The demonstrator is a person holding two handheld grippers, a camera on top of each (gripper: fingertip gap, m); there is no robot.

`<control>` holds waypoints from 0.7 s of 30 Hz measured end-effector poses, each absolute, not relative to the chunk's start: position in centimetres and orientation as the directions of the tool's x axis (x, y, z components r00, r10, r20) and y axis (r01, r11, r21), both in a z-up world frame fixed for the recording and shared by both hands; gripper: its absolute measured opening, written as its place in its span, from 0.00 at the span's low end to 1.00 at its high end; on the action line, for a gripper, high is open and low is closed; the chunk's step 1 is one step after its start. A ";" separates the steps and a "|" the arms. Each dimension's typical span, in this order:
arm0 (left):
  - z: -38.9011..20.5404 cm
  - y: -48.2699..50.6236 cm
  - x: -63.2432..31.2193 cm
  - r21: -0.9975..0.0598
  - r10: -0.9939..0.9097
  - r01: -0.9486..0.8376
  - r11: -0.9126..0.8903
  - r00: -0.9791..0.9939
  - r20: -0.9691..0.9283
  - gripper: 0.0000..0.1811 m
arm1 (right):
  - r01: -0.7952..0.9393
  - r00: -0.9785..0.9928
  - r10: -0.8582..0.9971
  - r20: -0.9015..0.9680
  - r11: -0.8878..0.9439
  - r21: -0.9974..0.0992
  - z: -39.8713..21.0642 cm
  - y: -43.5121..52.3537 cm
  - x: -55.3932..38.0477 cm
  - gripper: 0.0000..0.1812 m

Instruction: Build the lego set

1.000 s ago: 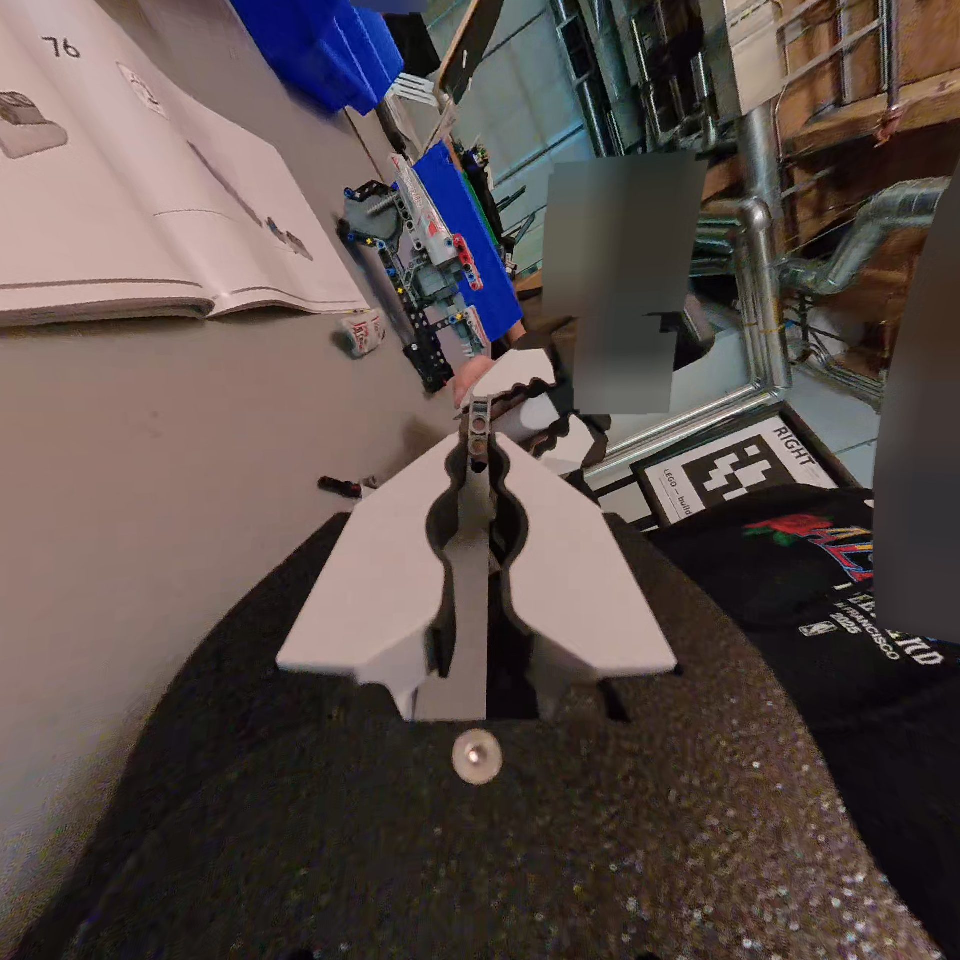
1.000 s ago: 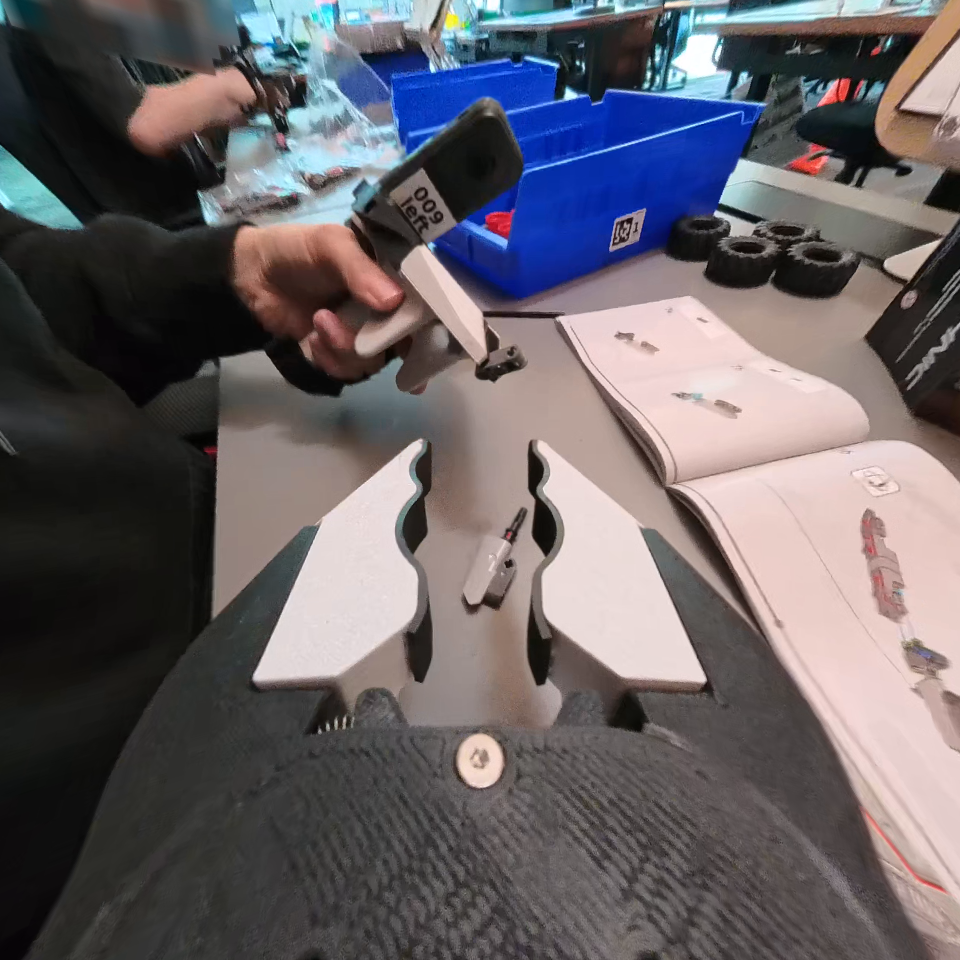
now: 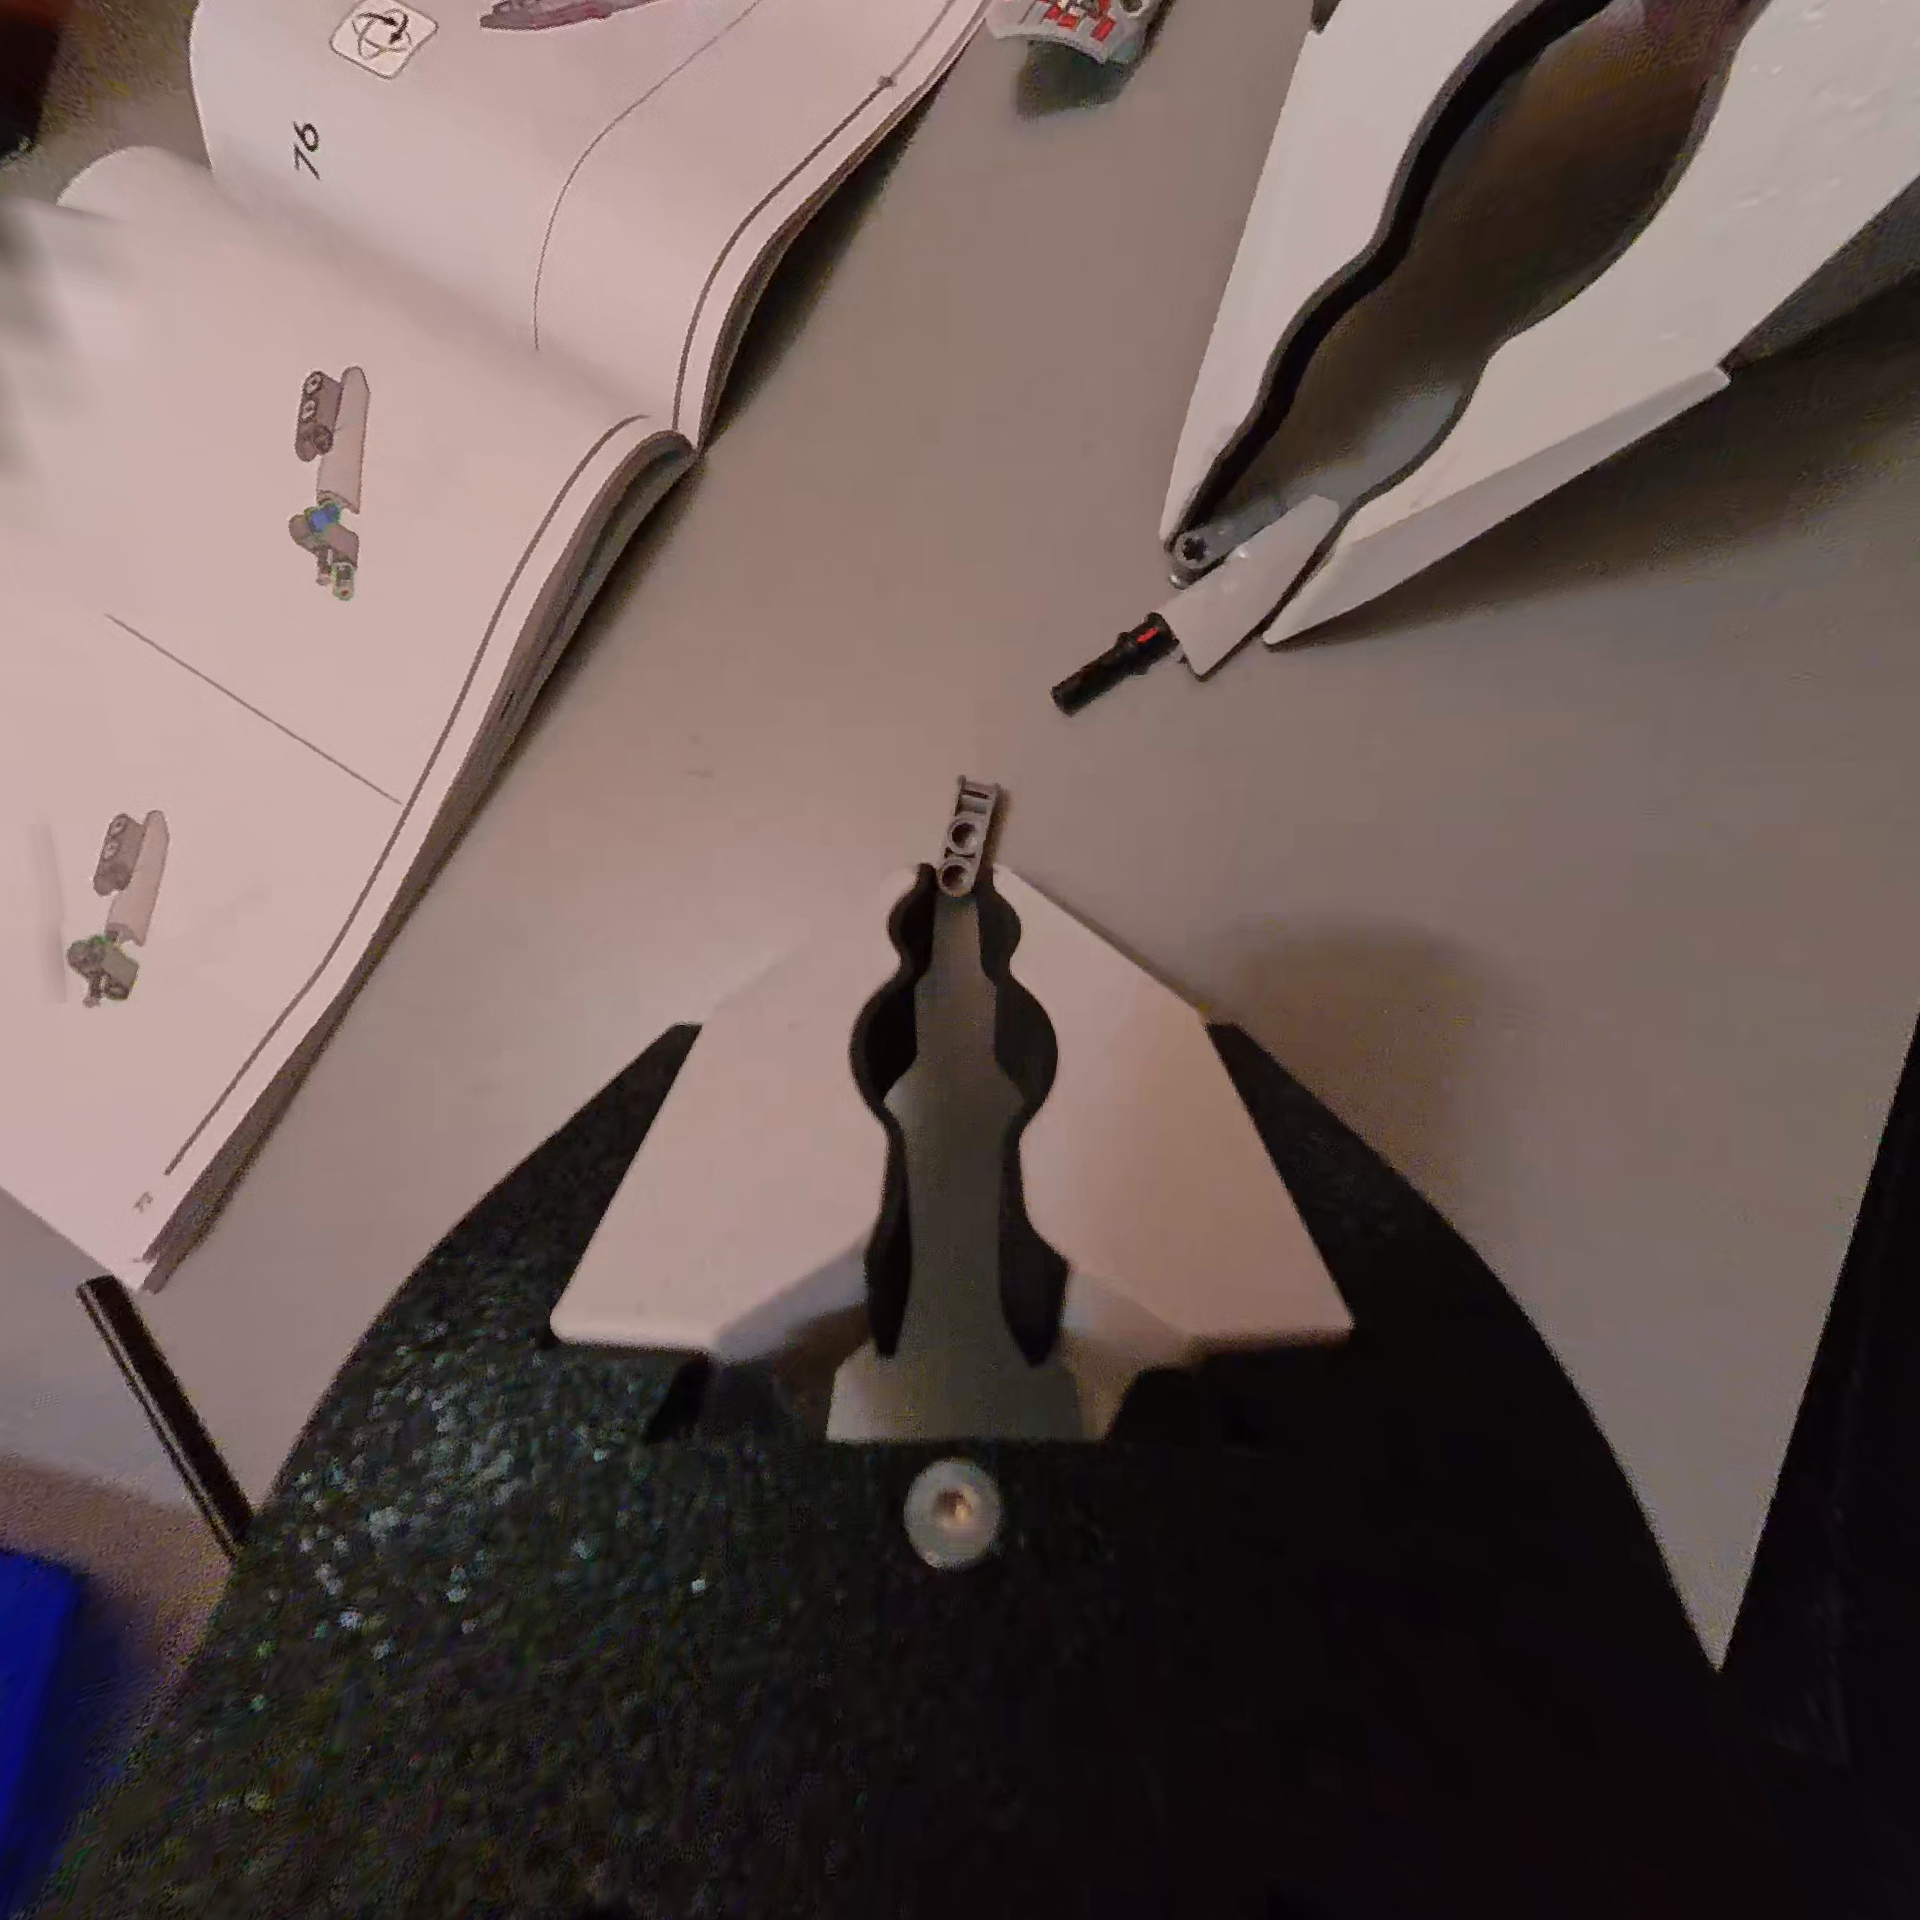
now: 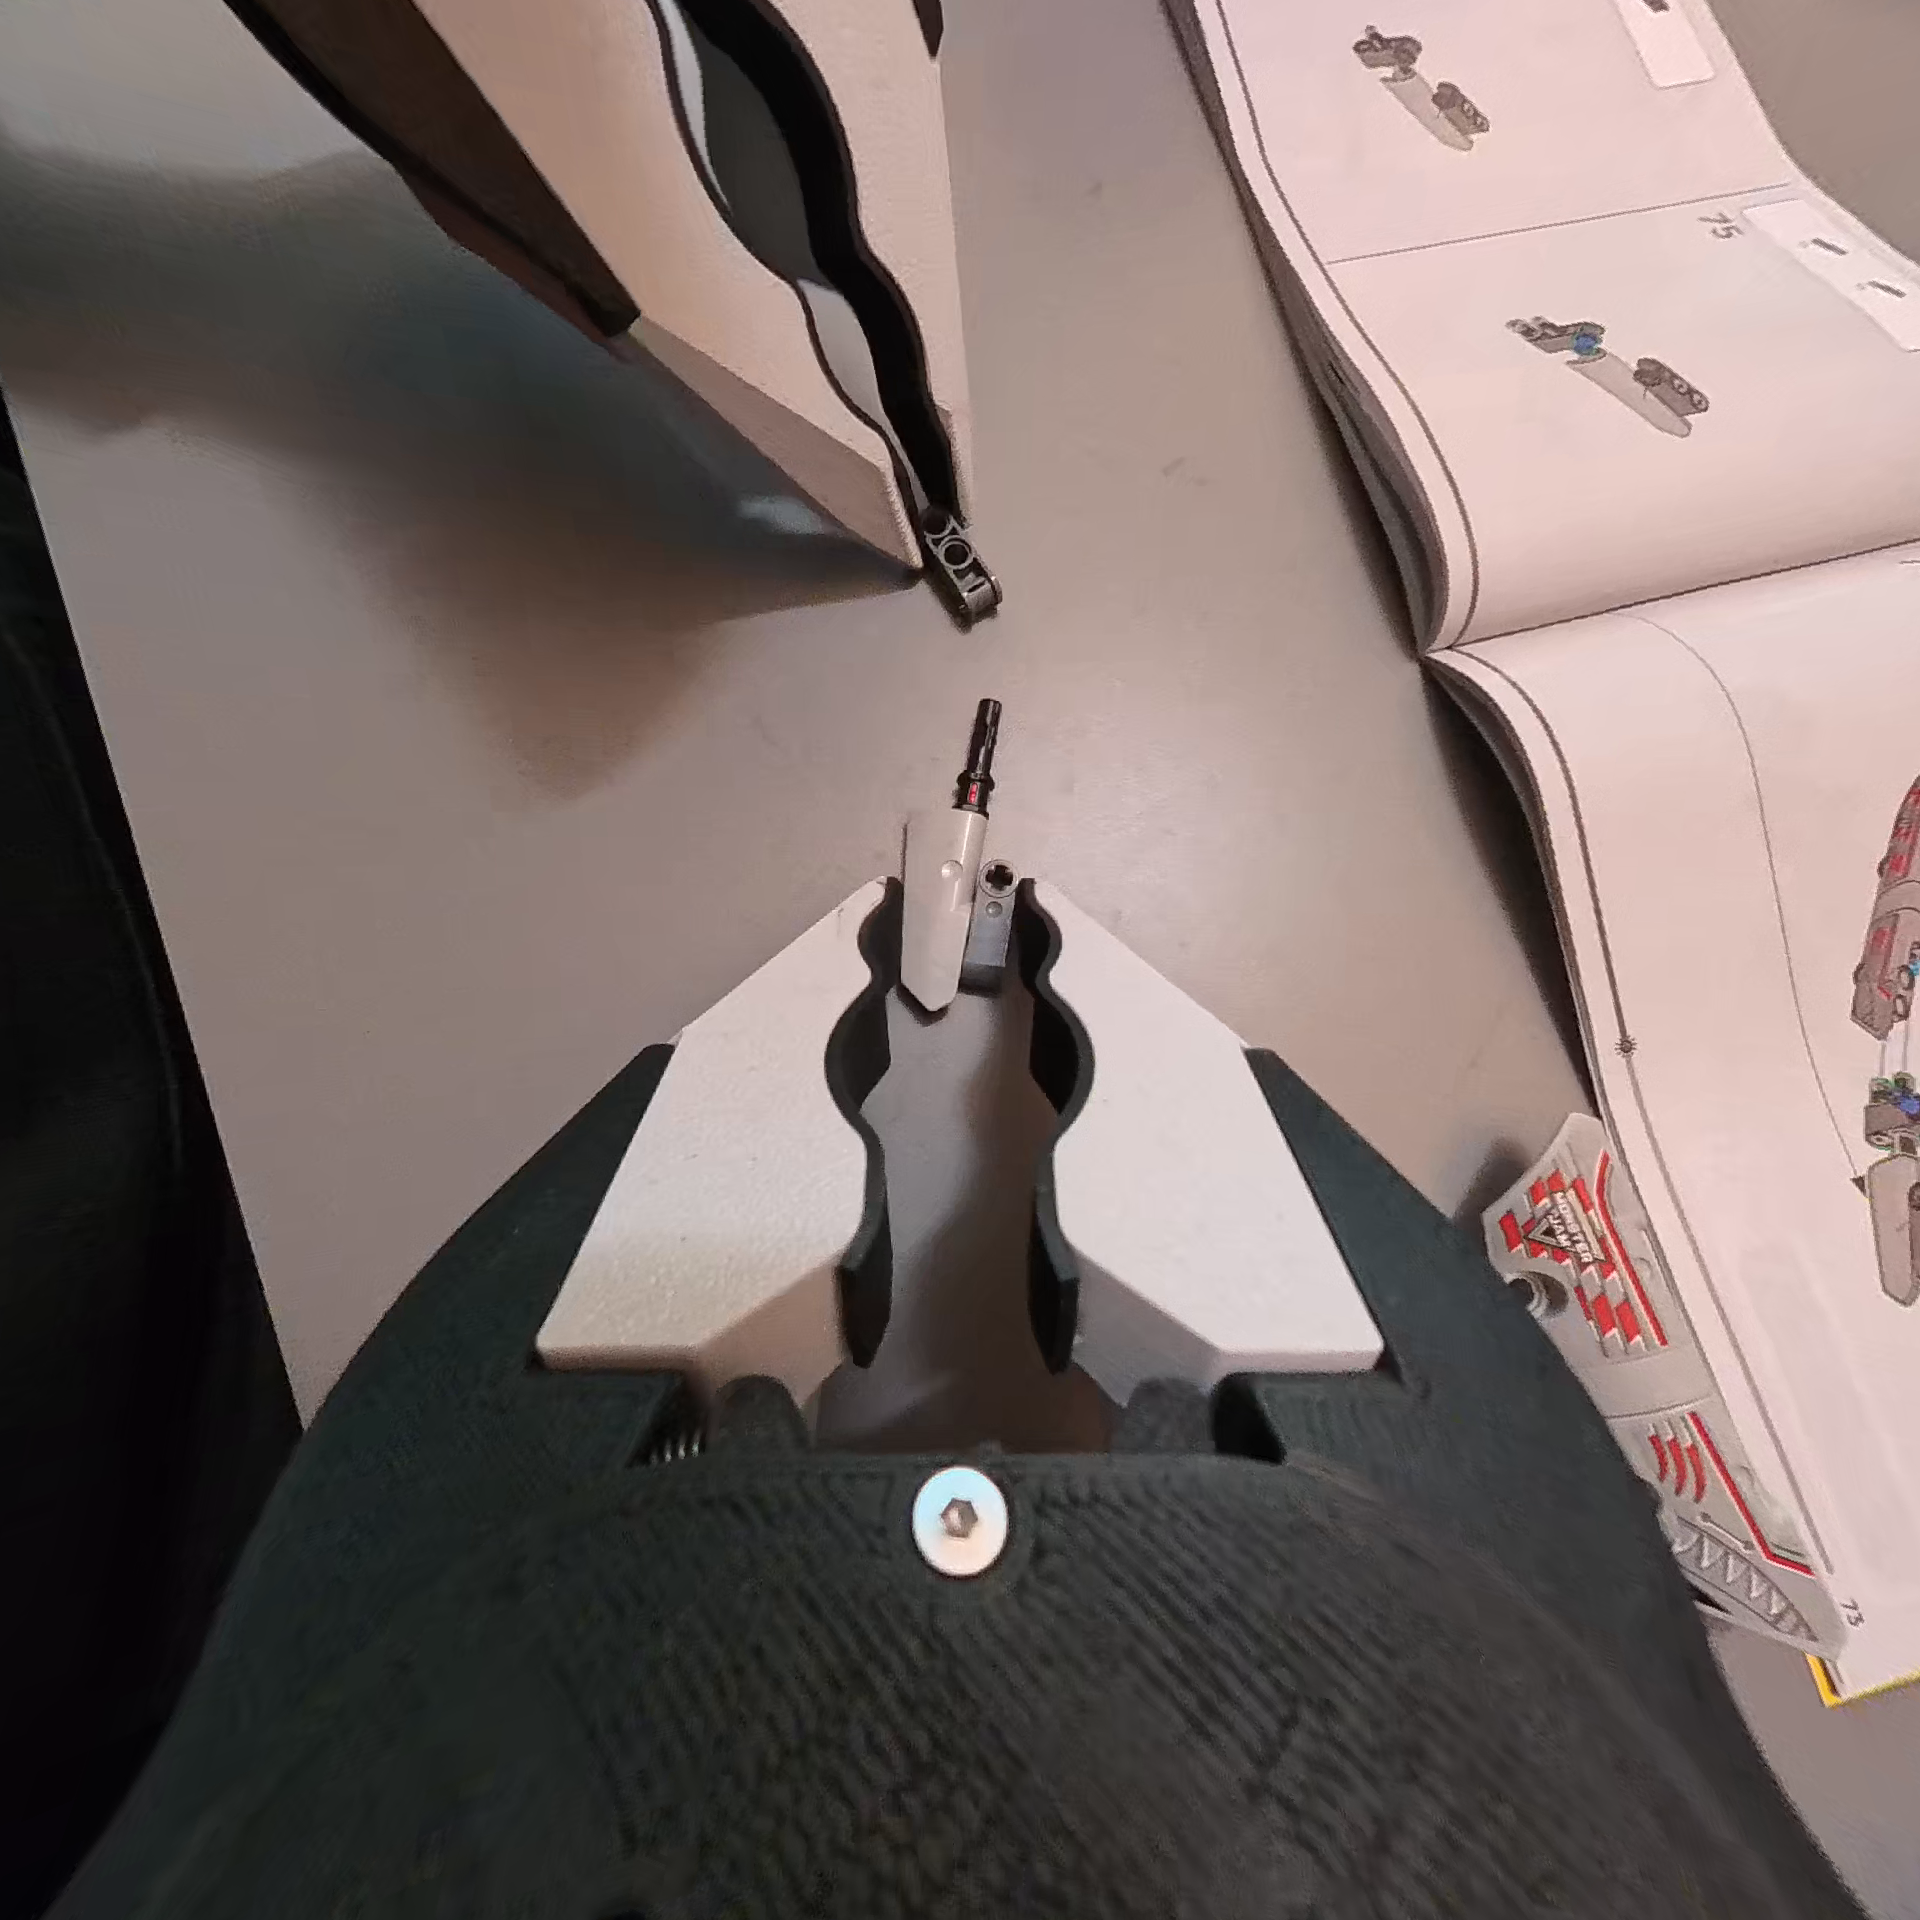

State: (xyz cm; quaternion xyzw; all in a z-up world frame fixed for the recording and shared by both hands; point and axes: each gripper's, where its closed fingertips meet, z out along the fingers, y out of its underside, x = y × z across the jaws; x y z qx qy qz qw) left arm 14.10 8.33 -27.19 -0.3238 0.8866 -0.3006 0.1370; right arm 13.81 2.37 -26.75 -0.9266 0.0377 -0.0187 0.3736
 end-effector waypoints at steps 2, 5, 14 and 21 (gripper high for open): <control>-27.2 8.3 14.1 -0.613 -0.639 -0.469 0.636 -0.765 -0.078 0.02 | -0.050 0.997 -0.081 0.009 -0.702 -0.710 -26.7 2.4 13.8 0.11; -27.2 8.4 14.1 -0.610 -0.623 -0.452 0.651 -0.777 -0.090 0.02 | -0.048 0.996 -0.085 0.012 -0.665 -0.745 -26.7 2.5 13.8 0.11; -26.8 8.2 14.6 -0.683 -0.700 -0.664 0.303 -0.642 0.314 0.02 | 0.260 0.939 -0.012 0.343 -0.628 -0.734 -26.0 3.7 14.8 0.11; -23.1 8.3 15.2 -0.623 -0.474 -0.768 -0.145 -0.499 0.725 0.02 | 0.517 0.802 0.033 0.596 -0.538 -0.666 -24.9 5.1 14.9 0.11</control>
